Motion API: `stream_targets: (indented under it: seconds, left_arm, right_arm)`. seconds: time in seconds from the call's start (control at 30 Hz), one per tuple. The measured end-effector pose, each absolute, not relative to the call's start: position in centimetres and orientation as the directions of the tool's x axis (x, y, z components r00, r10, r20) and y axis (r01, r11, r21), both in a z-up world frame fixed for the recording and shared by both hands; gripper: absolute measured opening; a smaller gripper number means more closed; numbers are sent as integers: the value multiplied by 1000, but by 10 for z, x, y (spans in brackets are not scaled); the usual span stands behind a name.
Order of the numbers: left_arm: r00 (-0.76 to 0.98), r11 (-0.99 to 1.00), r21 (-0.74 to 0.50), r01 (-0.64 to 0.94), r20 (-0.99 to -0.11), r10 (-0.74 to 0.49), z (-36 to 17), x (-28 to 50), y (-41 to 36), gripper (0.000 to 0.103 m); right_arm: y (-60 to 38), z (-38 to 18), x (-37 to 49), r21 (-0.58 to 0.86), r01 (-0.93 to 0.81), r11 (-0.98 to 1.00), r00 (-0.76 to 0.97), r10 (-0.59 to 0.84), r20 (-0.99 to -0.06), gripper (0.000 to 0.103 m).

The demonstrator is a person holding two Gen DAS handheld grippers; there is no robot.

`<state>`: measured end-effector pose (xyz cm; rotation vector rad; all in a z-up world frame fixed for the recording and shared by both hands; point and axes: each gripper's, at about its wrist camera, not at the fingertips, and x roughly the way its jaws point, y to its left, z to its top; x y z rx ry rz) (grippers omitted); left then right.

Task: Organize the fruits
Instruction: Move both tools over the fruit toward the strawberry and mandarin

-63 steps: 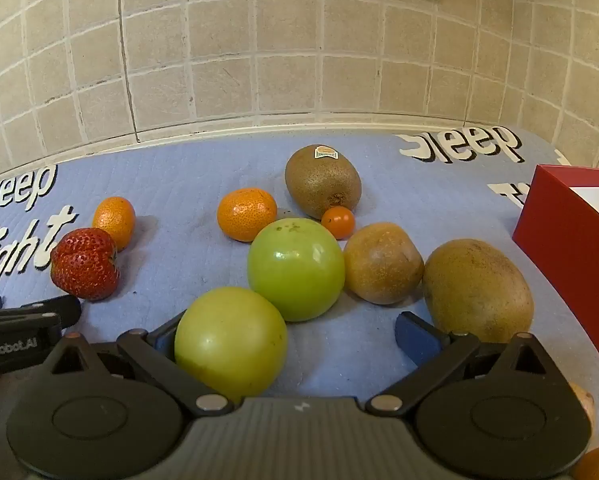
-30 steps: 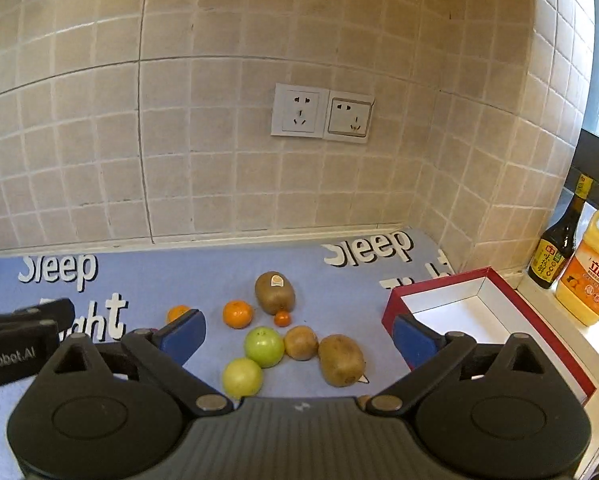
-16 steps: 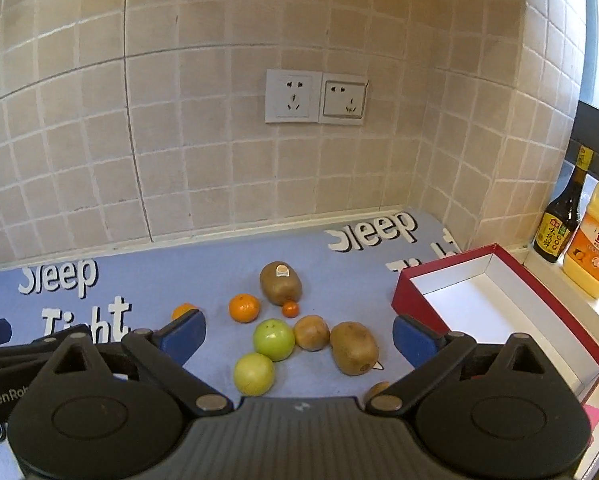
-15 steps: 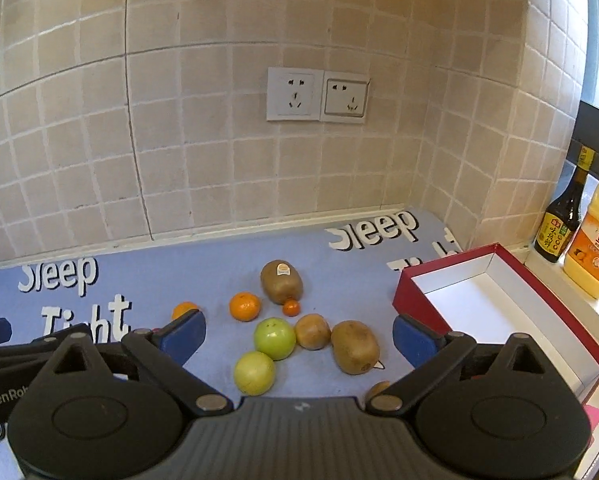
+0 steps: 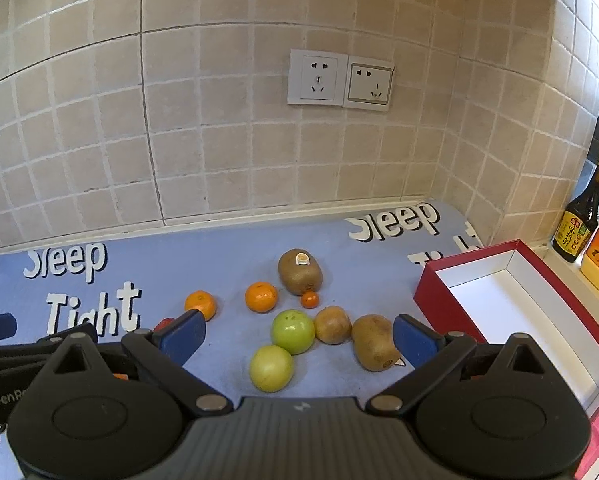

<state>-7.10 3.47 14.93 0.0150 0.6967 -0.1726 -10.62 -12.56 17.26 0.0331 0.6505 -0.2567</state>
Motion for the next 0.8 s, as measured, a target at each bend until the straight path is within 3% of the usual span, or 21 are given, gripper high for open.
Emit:
stream_targets:
  seconds: [0.8]
  left_arm:
    - [746,988,-54,148,-649,-147,141,-69,40,103]
  right_arm:
    - [-121,167,-101,-55,238,970,747,-219,-627,101]
